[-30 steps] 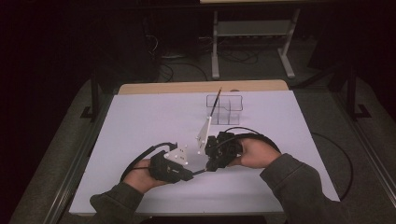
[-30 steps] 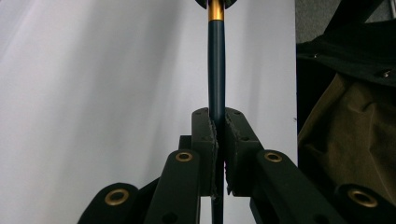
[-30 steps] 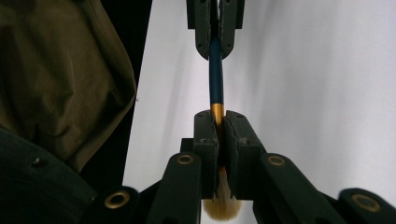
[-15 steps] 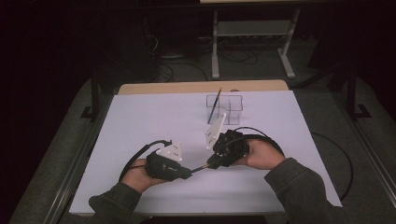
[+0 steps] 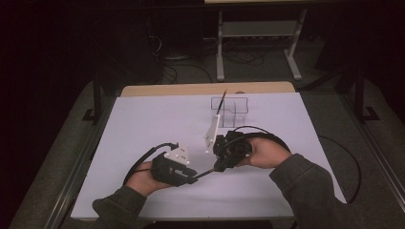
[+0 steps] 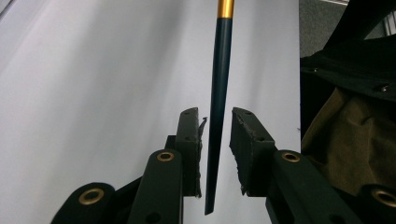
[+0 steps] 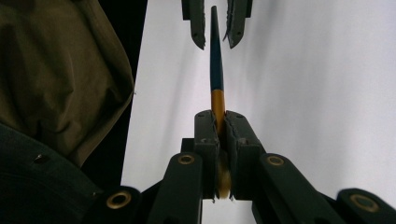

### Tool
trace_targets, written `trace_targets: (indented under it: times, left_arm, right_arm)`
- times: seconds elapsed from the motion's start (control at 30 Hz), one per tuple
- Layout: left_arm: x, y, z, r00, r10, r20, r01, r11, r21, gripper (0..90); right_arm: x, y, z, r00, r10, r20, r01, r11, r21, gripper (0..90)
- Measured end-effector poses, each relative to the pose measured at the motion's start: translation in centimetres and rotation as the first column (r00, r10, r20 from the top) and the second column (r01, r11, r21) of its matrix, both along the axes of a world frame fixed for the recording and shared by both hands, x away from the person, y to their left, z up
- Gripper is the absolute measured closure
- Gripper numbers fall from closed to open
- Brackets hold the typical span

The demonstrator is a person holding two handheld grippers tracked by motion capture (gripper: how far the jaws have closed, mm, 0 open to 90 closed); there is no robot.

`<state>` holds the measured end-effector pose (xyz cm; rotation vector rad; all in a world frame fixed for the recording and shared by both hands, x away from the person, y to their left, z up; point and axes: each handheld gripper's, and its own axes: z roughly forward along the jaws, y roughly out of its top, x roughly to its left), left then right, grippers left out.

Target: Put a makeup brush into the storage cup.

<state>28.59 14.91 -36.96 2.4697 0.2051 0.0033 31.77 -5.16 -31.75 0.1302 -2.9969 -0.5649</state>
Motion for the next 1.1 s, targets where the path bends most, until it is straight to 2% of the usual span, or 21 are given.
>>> trace_targets:
  times: [0.1,0.2,0.23,0.3,0.33,0.43,0.53,0.7,0.83,1.0,1.1]
  left_arm:
    - [-0.2,-0.3,0.0,1.0000,-0.006,-0.002,0.006,1.0000,0.000,74.6]
    - [-0.4,-0.5,0.0,1.0000,-0.003,-0.003,0.003,1.0000,-0.007,82.8]
    - [-0.3,-0.5,0.0,1.0000,-0.002,0.001,0.002,1.0000,-0.009,83.1]
    - [-0.3,-0.3,0.0,1.0000,0.004,-0.006,-0.004,0.9998,-0.022,83.6]
    - [-0.2,-0.2,0.1,1.0000,-0.004,0.006,0.004,0.9999,-0.016,83.6]
    - [-0.2,0.1,0.0,0.9999,0.012,0.010,-0.011,0.9984,-0.056,83.8]
    - [-0.2,0.3,-0.2,0.9996,0.027,0.001,-0.027,0.9958,-0.087,83.9]
    - [-0.1,0.2,-0.3,0.9995,0.031,-0.001,-0.031,0.9945,-0.100,83.9]
    - [-0.1,0.1,-0.4,0.9997,0.024,-0.007,-0.025,0.9935,-0.111,83.9]
    - [-0.2,-0.1,-0.4,0.9999,0.010,-0.007,-0.010,0.9954,-0.096,83.7]
    - [-0.3,-0.4,-0.6,1.0000,0.003,-0.007,-0.003,0.9967,-0.081,82.9]
  right_arm:
    - [-0.1,0.4,0.3,0.9999,0.010,-0.001,-0.010,0.9999,-0.007,83.5]
    - [-0.2,0.8,0.6,0.9998,0.018,0.006,-0.018,0.9998,0.004,83.4]
    - [-0.2,0.7,0.8,0.9998,0.018,0.007,-0.018,0.9998,0.007,83.3]
    - [0.0,0.5,0.9,1.0000,-0.004,-0.003,0.004,0.9988,0.048,79.9]
    - [0.1,0.3,0.9,0.9998,-0.016,-0.009,0.016,0.9978,0.065,75.5]
    - [0.7,-0.6,0.7,0.9972,-0.062,-0.043,0.067,0.9879,0.140,64.0]
    - [0.9,-1.4,0.2,0.9942,-0.085,-0.065,0.096,0.9761,0.195,63.4]
    - [0.9,-2.0,-0.2,0.9921,-0.093,-0.084,0.111,0.9649,0.238,64.8]
    - [0.9,-1.9,-0.3,0.9941,-0.063,-0.089,0.083,0.9657,0.246,80.7]
    - [0.7,-1.9,-0.2,0.9953,-0.044,-0.087,0.064,0.9672,0.246,83.3]
    - [0.7,-1.8,-0.3,0.9956,-0.036,-0.086,0.055,0.9723,0.227,83.5]
